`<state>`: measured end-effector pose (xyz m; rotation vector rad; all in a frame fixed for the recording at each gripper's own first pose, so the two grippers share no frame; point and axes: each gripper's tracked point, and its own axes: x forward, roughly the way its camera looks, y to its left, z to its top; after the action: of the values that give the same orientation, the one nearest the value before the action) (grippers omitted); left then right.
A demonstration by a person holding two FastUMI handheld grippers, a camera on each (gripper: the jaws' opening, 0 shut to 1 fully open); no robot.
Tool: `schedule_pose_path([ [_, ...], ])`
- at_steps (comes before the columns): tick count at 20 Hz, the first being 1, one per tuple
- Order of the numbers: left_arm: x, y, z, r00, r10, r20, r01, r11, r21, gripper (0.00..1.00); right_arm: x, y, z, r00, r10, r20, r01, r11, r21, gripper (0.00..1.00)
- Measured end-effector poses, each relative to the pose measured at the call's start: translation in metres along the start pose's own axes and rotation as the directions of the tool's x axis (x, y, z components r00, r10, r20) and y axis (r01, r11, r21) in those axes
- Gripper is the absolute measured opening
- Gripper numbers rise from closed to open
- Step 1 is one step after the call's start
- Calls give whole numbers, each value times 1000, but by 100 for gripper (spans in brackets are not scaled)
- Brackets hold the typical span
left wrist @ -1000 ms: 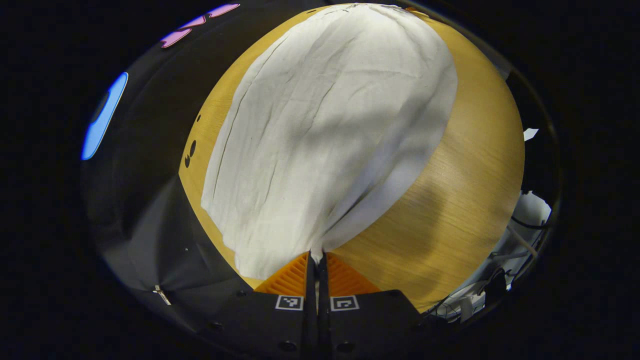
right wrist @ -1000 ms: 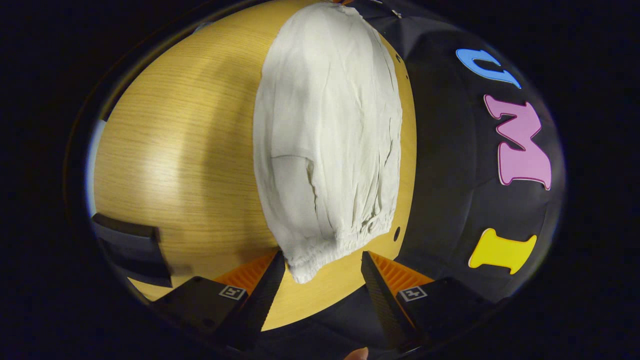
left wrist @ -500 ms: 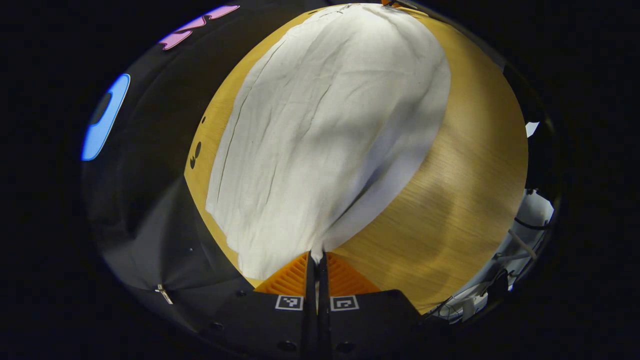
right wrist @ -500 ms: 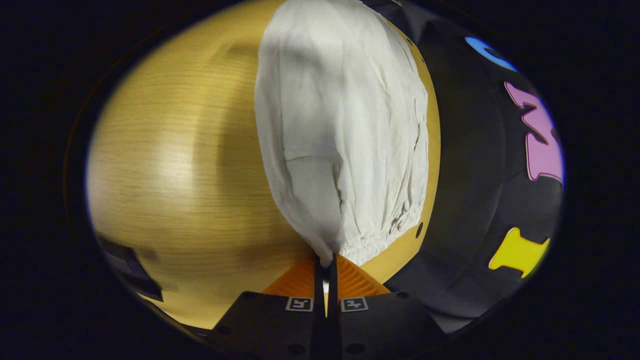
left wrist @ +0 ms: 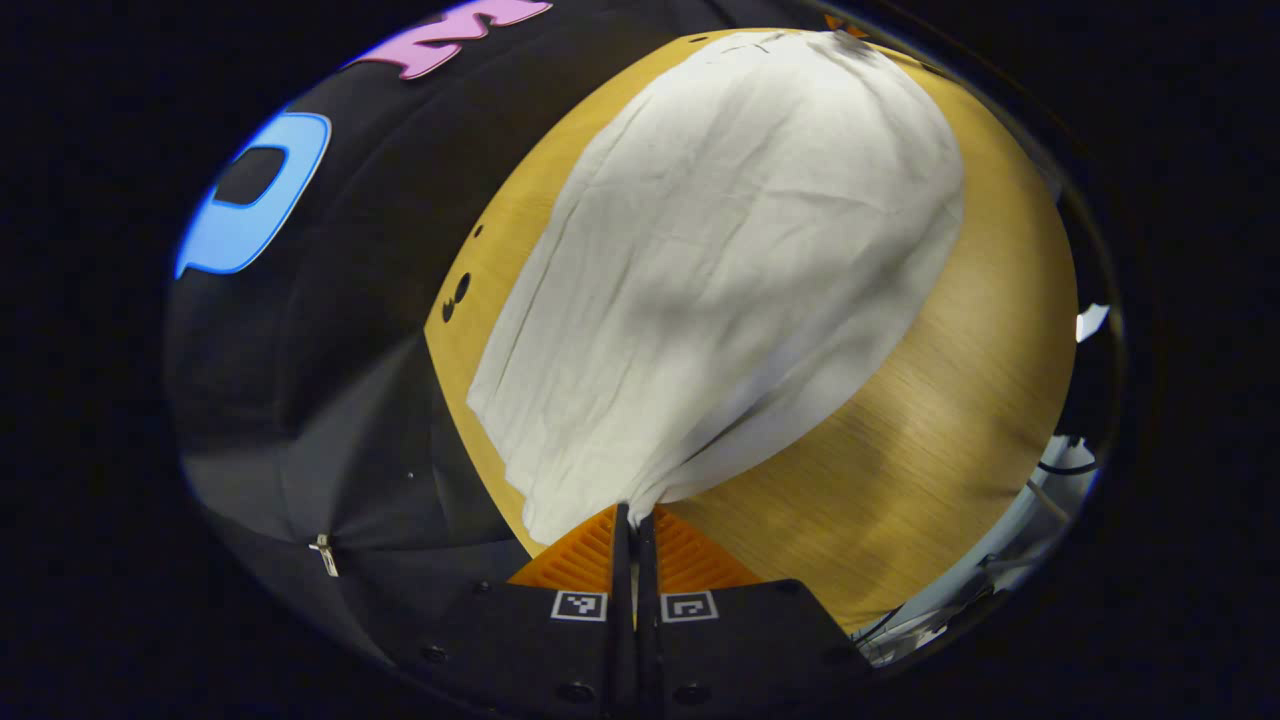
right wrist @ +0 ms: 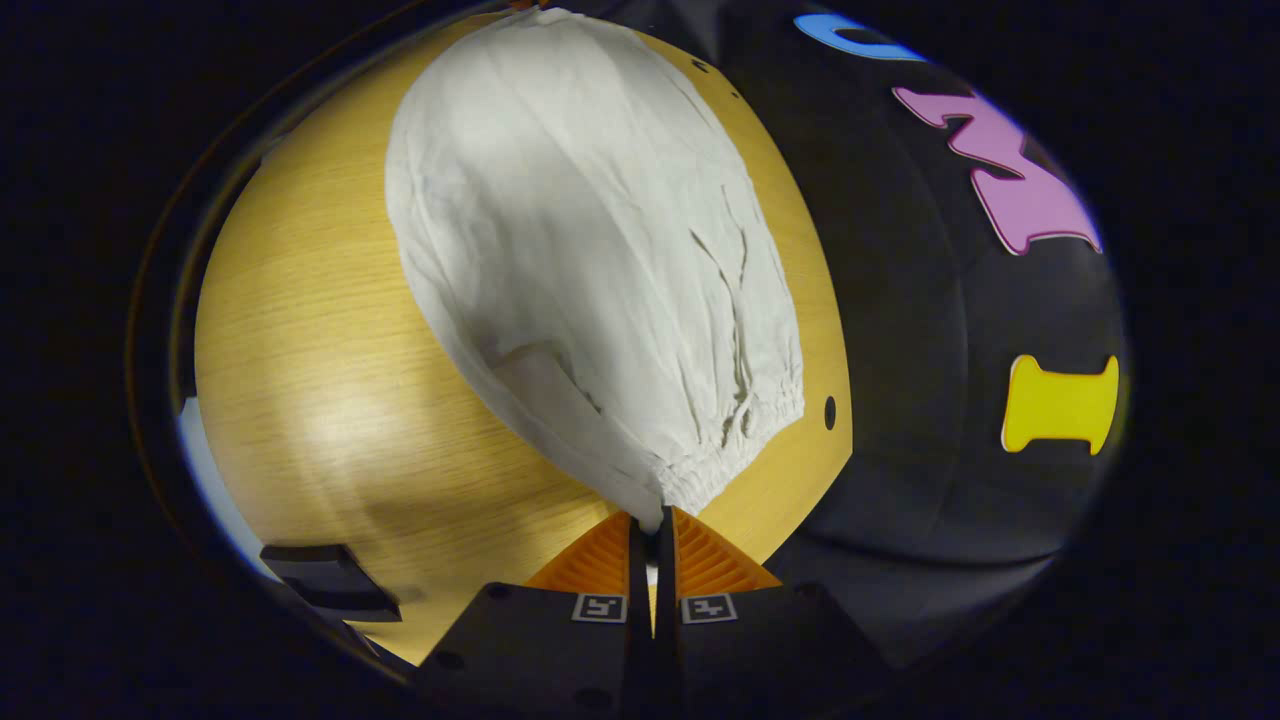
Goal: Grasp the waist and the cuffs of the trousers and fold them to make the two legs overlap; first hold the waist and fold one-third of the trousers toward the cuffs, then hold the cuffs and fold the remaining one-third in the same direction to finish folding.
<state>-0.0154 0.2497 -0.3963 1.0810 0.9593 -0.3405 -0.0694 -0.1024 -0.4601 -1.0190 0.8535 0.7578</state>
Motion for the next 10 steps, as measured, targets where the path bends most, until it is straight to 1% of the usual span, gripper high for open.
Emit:
schedule_pose_path([
  [3, 1, 21, 18, 998, 57, 11, -56, 995, -86, 5, -6, -25, 12, 999, -46, -1, 46, 989, 144, 5],
  [5, 5, 34, 26, 996, 88, 6, -87, 990, -109, 5, -8, -43, 18, 998, -66, -9, 66, 972, 226, 5],
  [7, 8, 41, 31, 995, 100, 0, -98, 983, -156, 5, -13, -61, 28, 997, -80, -18, 82, 940, 330, 5],
  [8, 10, 46, 33, 994, 105, -3, -104, 976, -190, 10, -13, -71, 33, 996, -83, -23, 86, 921, 380, 5],
  [9, 12, 51, 35, 993, 116, -6, -114, 968, -224, 5, -10, -83, 39, 995, -90, -29, 94, 906, 414, 5],
  [10, 14, 57, 38, 992, 125, -7, -123, 960, -251, 5, -4, -94, 43, 994, -102, -37, 108, 892, 439, 5],
])
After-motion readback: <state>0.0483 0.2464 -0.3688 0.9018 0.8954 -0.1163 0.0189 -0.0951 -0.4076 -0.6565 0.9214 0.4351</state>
